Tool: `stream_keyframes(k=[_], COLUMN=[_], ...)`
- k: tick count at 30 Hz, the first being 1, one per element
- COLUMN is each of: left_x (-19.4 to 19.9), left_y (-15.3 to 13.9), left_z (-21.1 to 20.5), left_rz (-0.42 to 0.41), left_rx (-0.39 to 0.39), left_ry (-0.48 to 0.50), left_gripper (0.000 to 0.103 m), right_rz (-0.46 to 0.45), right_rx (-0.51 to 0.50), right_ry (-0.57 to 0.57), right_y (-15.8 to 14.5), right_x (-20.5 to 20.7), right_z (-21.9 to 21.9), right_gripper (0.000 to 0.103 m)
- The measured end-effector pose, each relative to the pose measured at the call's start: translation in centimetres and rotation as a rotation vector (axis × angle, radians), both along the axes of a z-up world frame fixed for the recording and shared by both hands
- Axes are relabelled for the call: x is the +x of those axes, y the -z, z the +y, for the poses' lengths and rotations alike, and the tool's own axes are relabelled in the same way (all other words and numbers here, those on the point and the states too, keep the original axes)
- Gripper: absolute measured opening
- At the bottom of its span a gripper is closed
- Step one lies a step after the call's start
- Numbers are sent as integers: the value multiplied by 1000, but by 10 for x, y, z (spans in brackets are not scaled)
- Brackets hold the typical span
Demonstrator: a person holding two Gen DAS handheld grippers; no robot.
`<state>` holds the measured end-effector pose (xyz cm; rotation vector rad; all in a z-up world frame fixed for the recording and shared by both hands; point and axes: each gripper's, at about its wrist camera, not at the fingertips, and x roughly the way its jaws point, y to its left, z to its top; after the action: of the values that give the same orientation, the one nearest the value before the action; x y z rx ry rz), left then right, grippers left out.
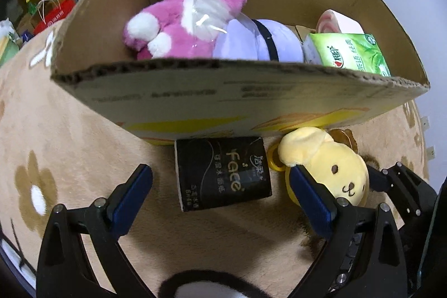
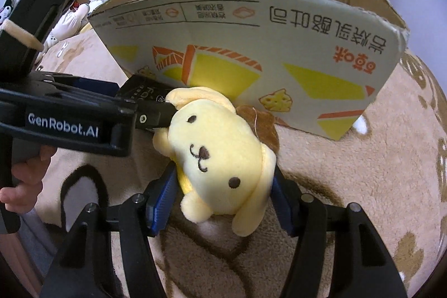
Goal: Organize soft objects
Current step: 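Lift the tissue pack and dog plush and carry them over the box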
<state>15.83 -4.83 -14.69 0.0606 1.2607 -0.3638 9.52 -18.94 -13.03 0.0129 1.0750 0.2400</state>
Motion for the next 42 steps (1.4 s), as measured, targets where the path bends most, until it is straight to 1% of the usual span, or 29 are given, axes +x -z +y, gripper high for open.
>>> stream_keyframes(k=[2,3,4,5,9,12,15,18,20,22,26,30,37,40,42], left_x=[2,2,3,2,-2,-7,-13,-24,-36,-45,-68,-92,-122,-127,-129], left_y=[0,1,2,4,5,0,-5,-14,-24,-34,-56,-88,-140,-157,-166], left_z=[-1,-3,-4,-6,-8,-5,1,9,20,19,29,36,39,35,32], left_rz=[8,16,22,22,6,-4,-17,-47,-89,-136,-212,-330,-529,-620,-659], left_rx=[-10,-8,8,30,32,26,19,26,31,44,21,27,-9,-3,-2], left_ry=[8,9,10,11,17,0,-25,-45,-48,-62,-90,-92,-109,-94,-93], left_gripper=[83,80,71,67,65,64,64,64,64,64,64,64,64,64,64], right_rz=[-14,-26,-37,-43,-54,-64,-87,-128,-163,-185,-229,-298,-428,-465,-494], right_rx=[-7,-20,-27,-29,-29,-14,-12,-2,18,41,73,89,94,146,154], right_ry=[9,9,9,10,33,53,71,98,115,129,149,153,164,169,172], right_y=[0,0,0,-1,-2,-5,-13,-25,-36,-46,-63,-85,-122,-138,-148], right_x=[-4,-8,-10,-13,-15,-19,-23,-32,-39,-46,-59,-71,-95,-99,-101], right_z=[0,0,-1,0,-1,-7,-13,-20,-25,-29,-33,-33,-30,-31,-31], right_gripper=[66,66,66,66,65,65,65,65,65,65,65,65,65,65,65])
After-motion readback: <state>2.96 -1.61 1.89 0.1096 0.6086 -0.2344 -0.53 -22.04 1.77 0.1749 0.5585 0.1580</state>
